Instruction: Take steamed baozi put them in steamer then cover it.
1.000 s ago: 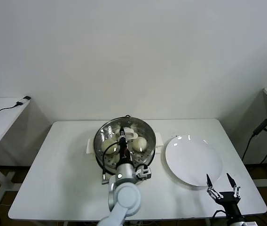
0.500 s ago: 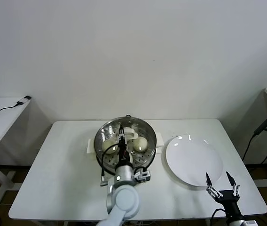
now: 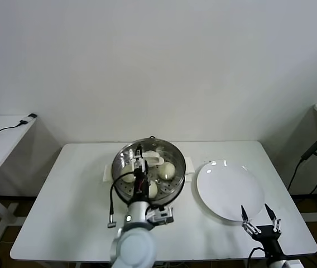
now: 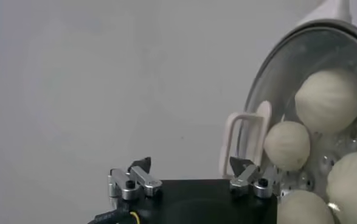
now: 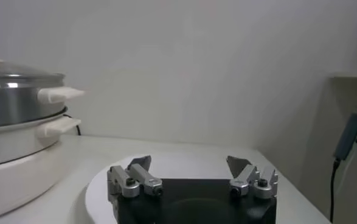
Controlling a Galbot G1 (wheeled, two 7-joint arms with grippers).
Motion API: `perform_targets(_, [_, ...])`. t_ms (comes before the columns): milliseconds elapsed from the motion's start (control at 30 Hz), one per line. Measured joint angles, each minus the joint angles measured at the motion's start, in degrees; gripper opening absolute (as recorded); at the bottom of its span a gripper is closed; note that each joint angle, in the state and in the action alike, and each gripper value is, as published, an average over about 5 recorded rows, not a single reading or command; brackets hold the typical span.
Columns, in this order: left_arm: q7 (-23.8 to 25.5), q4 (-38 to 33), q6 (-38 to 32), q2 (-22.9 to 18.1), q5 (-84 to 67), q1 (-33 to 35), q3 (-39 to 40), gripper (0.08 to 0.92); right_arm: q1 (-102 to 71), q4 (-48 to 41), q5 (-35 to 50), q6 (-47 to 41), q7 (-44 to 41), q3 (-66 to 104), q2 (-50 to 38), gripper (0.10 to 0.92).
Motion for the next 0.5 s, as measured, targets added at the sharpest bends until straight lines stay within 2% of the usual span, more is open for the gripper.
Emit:
perform_targets(133, [-2.23, -3.42, -1.60, 2.01, -3.67, 3.10, -0.93, 0.821, 0.19, 0.08, 0.05, -0.47, -0.08, -0.48, -0.32, 0.823])
perform_targets(267, [-7.03, -5.80, -5.35, 3.13, -10.15, 6.63, -4.08, 0.822, 0.48, 0.67, 0.54, -0.52, 0.03, -0.74, -0.67, 0.823])
perform_targets(500, [-15.90, -8.28, -15.30, 4.34, -31.92, 10.72, -17.55, 0.823, 1.39, 1.25, 1.99, -0.54, 1.40, -1.10, -1.00, 0.823])
